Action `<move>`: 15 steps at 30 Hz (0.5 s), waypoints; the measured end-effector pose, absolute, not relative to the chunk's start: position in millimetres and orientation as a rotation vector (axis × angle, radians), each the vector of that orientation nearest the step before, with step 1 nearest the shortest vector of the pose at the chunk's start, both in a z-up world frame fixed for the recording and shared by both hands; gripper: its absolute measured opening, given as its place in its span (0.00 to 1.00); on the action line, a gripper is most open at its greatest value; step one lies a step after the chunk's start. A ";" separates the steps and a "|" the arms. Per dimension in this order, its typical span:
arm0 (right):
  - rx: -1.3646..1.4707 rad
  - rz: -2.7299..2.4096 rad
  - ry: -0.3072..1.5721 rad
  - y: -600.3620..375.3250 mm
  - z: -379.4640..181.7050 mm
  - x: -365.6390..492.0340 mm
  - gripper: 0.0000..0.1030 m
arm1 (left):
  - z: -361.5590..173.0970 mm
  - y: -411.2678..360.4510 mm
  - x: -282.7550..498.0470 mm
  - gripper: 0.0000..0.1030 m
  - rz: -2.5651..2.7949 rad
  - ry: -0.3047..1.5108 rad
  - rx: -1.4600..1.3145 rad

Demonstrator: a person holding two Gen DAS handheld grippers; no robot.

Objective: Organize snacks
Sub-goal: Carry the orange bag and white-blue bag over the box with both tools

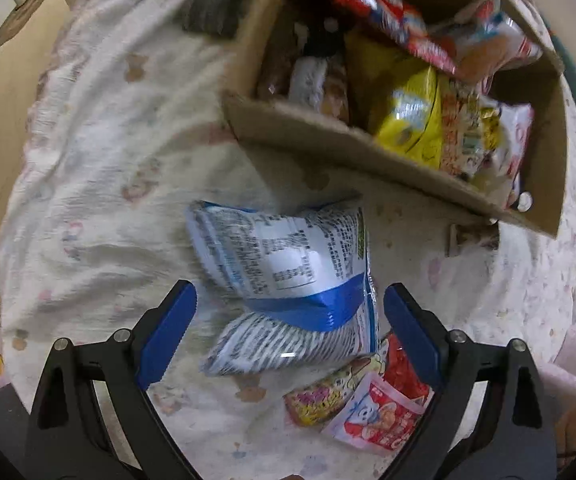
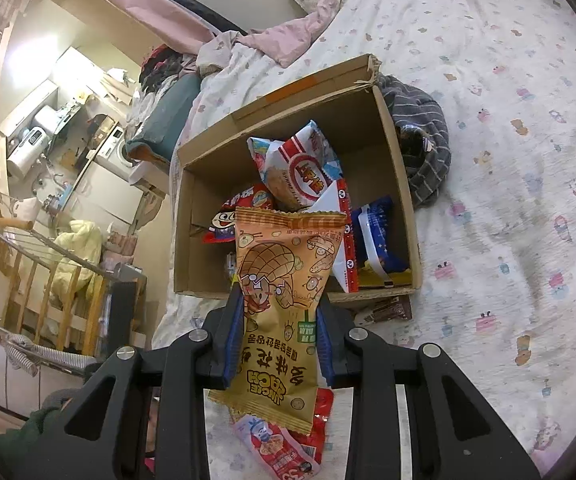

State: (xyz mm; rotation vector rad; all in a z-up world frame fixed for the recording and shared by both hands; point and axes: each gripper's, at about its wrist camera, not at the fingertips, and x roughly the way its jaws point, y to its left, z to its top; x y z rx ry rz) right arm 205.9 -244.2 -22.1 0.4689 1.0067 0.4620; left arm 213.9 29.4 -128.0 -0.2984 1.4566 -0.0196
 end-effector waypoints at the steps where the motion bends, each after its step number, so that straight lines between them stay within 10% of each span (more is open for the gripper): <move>1: 0.470 0.460 1.006 -245.0 -22.2 205.6 0.32 | -134.7 24.2 215.1 0.90 -0.011 1.471 -0.266; 6: 0.455 0.455 1.018 -246.9 -24.6 202.6 0.32 | -149.1 0.1 214.8 0.88 -0.034 1.488 -0.210; 10: 0.447 0.449 1.028 -250.0 -27.7 200.5 0.32 | -146.7 -9.2 210.6 0.57 -0.020 1.461 -0.156; 15: 0.456 0.445 1.031 -252.8 -28.6 201.1 0.32 | -126.2 -9.2 196.5 0.50 -0.062 1.423 -0.175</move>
